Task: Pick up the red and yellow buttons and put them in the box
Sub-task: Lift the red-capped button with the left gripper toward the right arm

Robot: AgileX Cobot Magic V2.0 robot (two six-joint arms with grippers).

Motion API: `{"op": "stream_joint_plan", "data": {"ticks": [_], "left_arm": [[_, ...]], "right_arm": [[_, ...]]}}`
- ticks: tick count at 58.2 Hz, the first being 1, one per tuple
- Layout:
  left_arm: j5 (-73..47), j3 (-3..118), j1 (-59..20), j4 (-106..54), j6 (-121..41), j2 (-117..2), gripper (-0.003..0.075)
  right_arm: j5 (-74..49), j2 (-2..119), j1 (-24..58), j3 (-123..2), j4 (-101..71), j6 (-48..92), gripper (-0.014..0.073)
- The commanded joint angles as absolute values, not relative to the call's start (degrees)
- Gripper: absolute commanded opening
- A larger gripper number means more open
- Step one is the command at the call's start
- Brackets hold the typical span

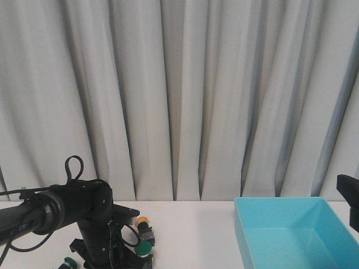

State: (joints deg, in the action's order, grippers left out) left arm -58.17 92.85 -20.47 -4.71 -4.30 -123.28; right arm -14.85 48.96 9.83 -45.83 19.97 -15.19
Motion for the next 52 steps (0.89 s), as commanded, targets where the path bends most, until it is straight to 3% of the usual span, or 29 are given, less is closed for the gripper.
{"op": "stream_joint_plan", "data": {"ticks": [1,8,37,52], "left_arm": [[-58.53,94.51,-20.73,-5.10,-3.99,-119.99,0.0104],[-59.28,94.51,-20.73,-5.10,-4.39,-119.92,-0.0008],[-65.34,103.85,-20.73,-7.12,-7.53,-115.91,-0.0007],[-65.37,110.85,-20.73,-26.12,-14.82,-111.18,-0.0006]], "right_arm": [[-11.16,48.66,9.86,-47.46,20.71,-14.91,0.0570],[-11.16,48.66,9.86,-47.46,20.71,-14.91,0.0570],[-10.44,48.66,9.86,-47.46,20.71,-14.91,0.0570],[-5.75,48.66,9.86,-47.46,20.99,-14.72,0.0570]]}}
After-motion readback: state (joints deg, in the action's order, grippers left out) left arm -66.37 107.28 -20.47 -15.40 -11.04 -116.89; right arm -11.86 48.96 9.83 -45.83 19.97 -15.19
